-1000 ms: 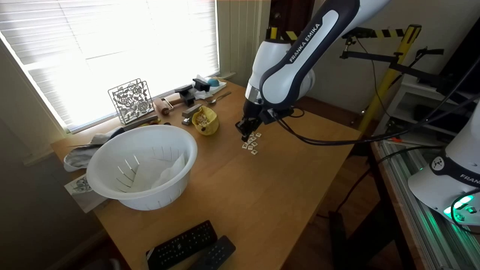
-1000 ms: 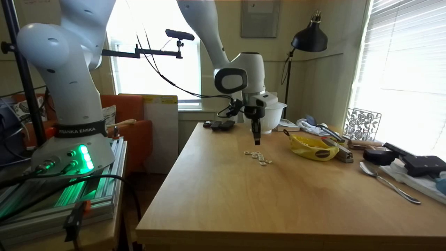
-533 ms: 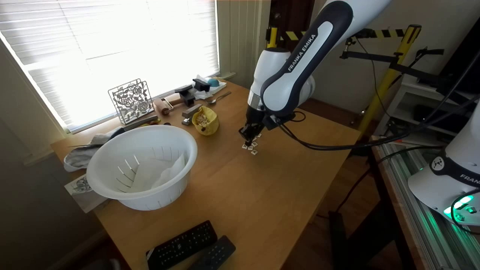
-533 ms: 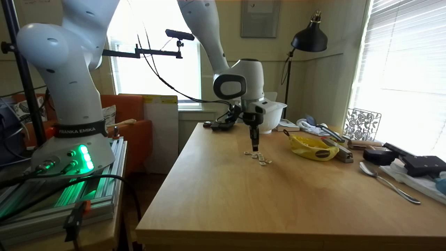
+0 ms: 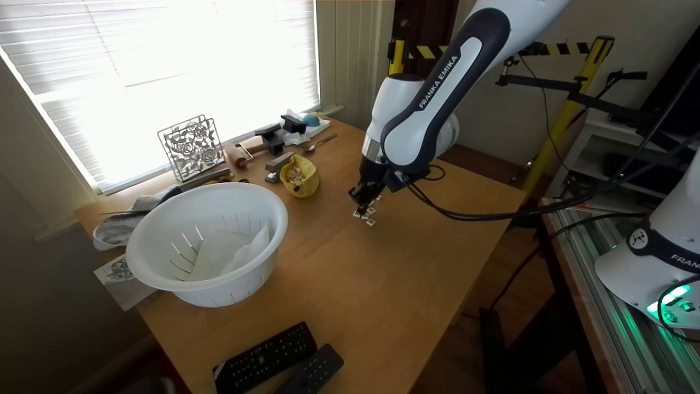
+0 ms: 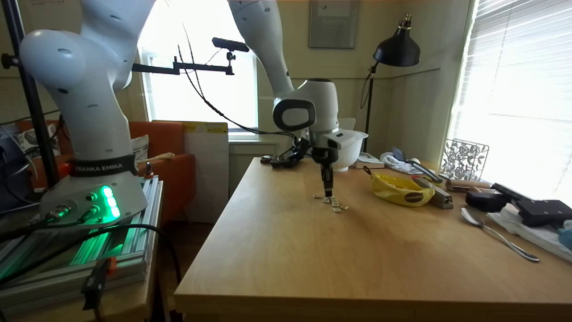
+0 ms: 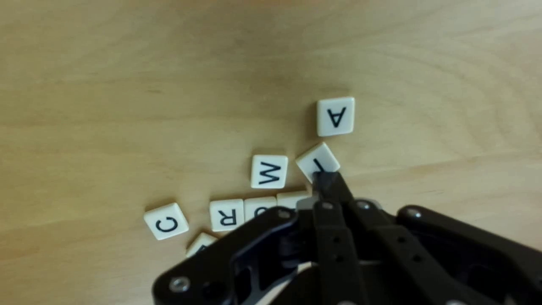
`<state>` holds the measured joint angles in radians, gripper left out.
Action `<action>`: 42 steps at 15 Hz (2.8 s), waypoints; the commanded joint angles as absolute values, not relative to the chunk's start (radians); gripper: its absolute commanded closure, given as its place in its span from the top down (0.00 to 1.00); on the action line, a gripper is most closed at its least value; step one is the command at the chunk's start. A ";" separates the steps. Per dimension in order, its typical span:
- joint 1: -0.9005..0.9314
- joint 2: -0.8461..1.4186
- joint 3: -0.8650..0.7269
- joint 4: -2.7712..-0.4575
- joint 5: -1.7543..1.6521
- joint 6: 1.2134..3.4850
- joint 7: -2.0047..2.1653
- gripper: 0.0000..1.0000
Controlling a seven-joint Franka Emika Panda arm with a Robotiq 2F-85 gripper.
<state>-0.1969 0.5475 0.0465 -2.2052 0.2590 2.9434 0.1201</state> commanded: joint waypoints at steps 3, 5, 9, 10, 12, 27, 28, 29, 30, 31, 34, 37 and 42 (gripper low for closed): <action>-0.238 0.567 0.081 -2.190 0.276 2.911 0.070 0.00; -0.239 0.568 0.079 -2.188 0.270 2.893 0.061 0.00; -0.241 0.564 0.081 -2.184 0.262 2.836 0.016 0.00; -0.240 0.562 0.082 -2.184 0.262 2.825 0.004 0.00; -0.236 0.556 0.080 -2.185 0.261 2.802 -0.018 0.00; -0.286 0.543 0.120 -2.130 0.319 2.831 -0.081 0.00; -0.288 0.548 0.122 -2.130 0.318 2.834 -0.081 0.00; -0.289 0.551 0.125 -2.131 0.317 2.835 -0.081 0.00; -0.288 0.556 0.126 -2.131 0.315 2.835 -0.080 0.00; -0.289 0.560 0.128 -2.131 0.316 2.837 -0.081 0.00; -0.286 0.575 0.126 -2.129 0.309 2.849 -0.077 0.00; -0.289 0.591 0.126 -2.125 0.306 2.864 -0.073 0.00; -0.280 0.588 0.110 -2.131 0.274 2.809 -0.083 0.00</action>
